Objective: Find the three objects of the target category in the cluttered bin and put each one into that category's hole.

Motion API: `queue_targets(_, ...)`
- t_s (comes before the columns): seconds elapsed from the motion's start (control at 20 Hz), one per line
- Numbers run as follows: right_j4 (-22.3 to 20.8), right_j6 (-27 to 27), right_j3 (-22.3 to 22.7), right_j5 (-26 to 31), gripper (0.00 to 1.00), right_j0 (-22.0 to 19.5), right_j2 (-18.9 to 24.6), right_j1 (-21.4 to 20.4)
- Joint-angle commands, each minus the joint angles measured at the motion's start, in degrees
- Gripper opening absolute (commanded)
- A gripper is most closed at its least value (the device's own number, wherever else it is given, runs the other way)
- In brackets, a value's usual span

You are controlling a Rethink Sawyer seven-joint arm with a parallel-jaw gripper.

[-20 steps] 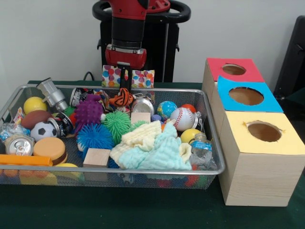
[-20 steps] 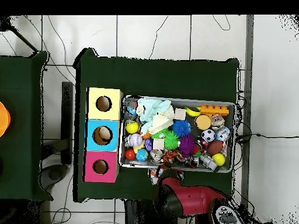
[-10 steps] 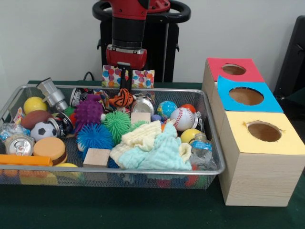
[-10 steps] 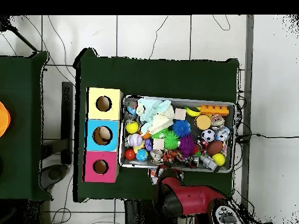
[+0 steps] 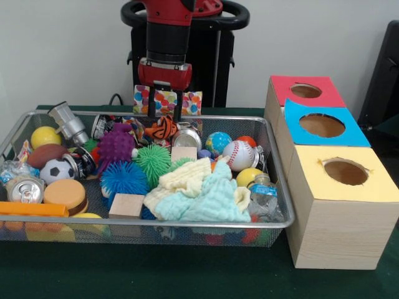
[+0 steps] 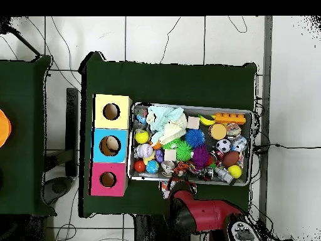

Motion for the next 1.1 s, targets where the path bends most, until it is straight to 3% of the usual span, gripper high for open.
queue_targets(0.05,1.8,4.9,-6.1,1.7,1.0,-0.9,3.3,-0.7)
queue_targets(0.45,2.2,5.4,-5.4,3.2,1.0,-3.7,6.0,-0.3)
queue_targets(0.65,2.5,4.8,-4.0,6.0,1.0,-5.4,8.0,-2.8)
queue_targets(1.1,2.0,3.7,-3.2,8.1,1.0,-8.5,11.2,-4.2)
